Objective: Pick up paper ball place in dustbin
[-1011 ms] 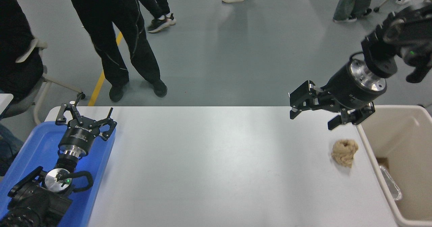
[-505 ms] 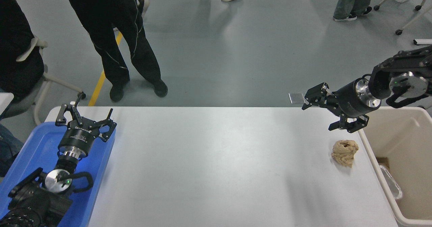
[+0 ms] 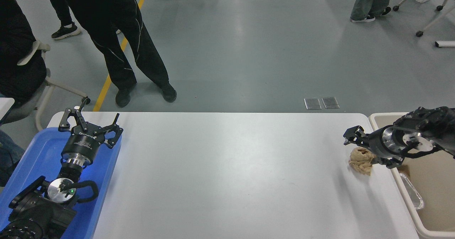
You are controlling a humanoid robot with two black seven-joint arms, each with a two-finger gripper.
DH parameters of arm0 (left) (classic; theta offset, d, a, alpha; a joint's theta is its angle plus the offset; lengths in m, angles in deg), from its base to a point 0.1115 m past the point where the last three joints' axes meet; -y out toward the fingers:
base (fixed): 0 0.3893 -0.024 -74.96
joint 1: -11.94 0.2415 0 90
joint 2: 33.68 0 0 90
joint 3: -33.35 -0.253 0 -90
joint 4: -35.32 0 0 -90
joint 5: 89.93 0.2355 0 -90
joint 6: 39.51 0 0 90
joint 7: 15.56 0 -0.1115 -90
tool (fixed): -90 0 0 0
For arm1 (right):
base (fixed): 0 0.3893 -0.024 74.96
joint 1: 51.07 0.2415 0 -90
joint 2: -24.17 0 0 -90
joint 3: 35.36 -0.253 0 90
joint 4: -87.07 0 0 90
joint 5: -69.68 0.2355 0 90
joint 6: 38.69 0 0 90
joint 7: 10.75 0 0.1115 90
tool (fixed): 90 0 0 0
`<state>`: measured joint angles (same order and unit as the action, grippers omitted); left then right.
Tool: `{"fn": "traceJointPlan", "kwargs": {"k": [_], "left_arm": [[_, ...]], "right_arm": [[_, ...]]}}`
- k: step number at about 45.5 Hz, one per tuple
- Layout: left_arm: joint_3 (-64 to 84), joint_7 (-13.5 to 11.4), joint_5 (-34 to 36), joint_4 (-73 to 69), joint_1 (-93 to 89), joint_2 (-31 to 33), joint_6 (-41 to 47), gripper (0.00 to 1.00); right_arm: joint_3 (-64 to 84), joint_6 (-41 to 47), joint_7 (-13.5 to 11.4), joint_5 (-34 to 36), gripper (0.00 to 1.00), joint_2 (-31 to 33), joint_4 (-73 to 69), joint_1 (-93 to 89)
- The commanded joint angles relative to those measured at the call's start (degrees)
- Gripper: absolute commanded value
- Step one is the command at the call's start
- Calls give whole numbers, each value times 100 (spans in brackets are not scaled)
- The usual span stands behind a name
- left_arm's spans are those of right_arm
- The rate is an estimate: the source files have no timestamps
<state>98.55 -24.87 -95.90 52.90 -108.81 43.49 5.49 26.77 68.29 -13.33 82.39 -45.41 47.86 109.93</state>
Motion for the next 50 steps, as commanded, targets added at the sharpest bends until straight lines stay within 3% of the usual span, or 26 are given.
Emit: {"fn": "traceJointPlan", "kwargs": {"k": [1, 11, 18, 30, 34, 37, 39, 42, 50], "left_arm": [[1, 0, 0, 0, 0, 0, 0, 99], [1, 0, 0, 0, 0, 0, 0, 99], [1, 0, 0, 0, 0, 0, 0, 99], [1, 0, 0, 0, 0, 0, 0, 99], [1, 0, 0, 0, 0, 0, 0, 99], [1, 0, 0, 0, 0, 0, 0, 99], [1, 0, 0, 0, 0, 0, 0, 99], [1, 0, 0, 0, 0, 0, 0, 99], [1, 0, 0, 0, 0, 0, 0, 99]], "right_arm": [[-17, -494, -6, -217, 100, -248, 299, -419], [-35, -538, -6, -234, 100, -495, 888, -850], [-35, -845, -15, -374, 90, -565, 993, -955], [-26, -934, -32, -577, 85, -767, 1407, -1281], [-26, -934, -32, -594, 70, -785, 1407, -1281], [-17, -934, -94, -612, 46, -785, 1398, -1281], [-8, -916, -181, -691, 20, -776, 1398, -1281], [-17, -864, -322, -867, 0, -767, 1398, -1281], [-35, -854, -331, -929, 0, -723, 1337, -1237]]}}
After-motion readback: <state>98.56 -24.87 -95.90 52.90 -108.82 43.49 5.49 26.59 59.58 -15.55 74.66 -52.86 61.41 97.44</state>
